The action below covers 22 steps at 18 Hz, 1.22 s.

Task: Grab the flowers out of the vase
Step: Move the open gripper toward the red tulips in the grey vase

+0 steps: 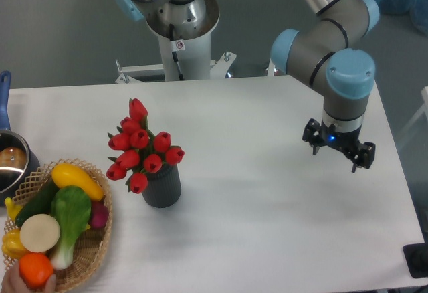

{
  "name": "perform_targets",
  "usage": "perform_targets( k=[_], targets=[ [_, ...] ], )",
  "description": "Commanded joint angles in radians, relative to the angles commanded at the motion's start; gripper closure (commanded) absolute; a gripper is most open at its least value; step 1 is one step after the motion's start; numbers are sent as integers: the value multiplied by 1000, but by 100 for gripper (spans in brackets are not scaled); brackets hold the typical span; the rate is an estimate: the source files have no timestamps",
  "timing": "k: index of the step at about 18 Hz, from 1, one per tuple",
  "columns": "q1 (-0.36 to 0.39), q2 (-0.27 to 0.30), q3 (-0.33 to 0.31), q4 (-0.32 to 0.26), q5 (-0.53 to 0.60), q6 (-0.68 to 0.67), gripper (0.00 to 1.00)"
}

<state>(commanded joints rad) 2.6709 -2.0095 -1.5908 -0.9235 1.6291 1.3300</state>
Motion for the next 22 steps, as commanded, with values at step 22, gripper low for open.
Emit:
perform_targets(
  k=[22],
  targets=[
    [-2,199,-228,100,-463,9,0]
  ],
)
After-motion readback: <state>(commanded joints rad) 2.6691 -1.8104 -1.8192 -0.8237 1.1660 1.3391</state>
